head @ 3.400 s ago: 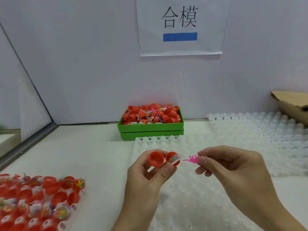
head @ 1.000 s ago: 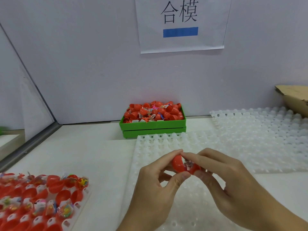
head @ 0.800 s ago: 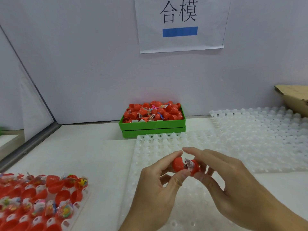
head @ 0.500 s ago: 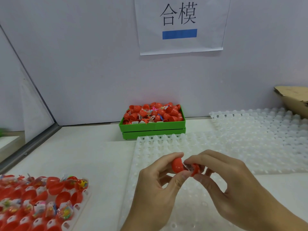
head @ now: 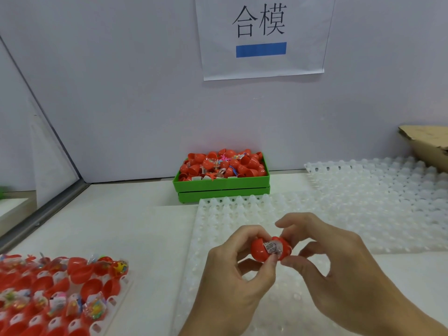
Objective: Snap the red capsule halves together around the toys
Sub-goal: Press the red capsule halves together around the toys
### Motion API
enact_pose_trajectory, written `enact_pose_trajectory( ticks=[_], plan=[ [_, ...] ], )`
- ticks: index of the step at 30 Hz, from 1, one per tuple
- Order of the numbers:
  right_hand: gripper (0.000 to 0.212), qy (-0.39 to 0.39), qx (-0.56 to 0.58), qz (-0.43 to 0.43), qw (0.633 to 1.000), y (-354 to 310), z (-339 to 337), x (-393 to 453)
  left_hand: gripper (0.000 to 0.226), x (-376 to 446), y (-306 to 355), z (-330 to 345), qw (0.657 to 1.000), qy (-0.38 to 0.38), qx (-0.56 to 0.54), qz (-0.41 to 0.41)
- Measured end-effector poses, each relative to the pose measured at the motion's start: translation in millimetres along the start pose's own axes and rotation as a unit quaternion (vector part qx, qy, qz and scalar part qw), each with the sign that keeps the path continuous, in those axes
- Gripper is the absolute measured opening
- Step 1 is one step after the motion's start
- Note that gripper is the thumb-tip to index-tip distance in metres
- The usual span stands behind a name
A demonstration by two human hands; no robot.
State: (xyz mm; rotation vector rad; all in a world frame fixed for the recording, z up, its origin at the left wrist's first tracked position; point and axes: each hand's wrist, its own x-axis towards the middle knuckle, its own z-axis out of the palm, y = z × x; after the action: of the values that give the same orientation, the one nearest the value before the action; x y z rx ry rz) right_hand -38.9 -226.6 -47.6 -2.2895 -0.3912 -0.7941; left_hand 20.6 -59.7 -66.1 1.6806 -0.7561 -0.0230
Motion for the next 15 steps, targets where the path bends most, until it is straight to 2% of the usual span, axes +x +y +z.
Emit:
enact_pose_trajectory(
  ticks=[4,9,15],
  plan=[
    [0.060,0.003,0.022,-0.005,1.000,-0.5,2.5,-0.5,0.020,0.1,0.5,-2.5,1.000,-0.011,0.014,0.019],
    [0.042,0.032,0.041,-0.016,0.999,0.4,6.8,-1.6,0.009,-0.3,3.0,-4.8,0.999,-0.022,0.023,0.039],
    [0.030,0.069,0.042,-0.013,0.997,2.2,9.4,0.4,0.020,-3.5,2.9,-4.7,0.999,-0.032,-0.006,0.042]
  ],
)
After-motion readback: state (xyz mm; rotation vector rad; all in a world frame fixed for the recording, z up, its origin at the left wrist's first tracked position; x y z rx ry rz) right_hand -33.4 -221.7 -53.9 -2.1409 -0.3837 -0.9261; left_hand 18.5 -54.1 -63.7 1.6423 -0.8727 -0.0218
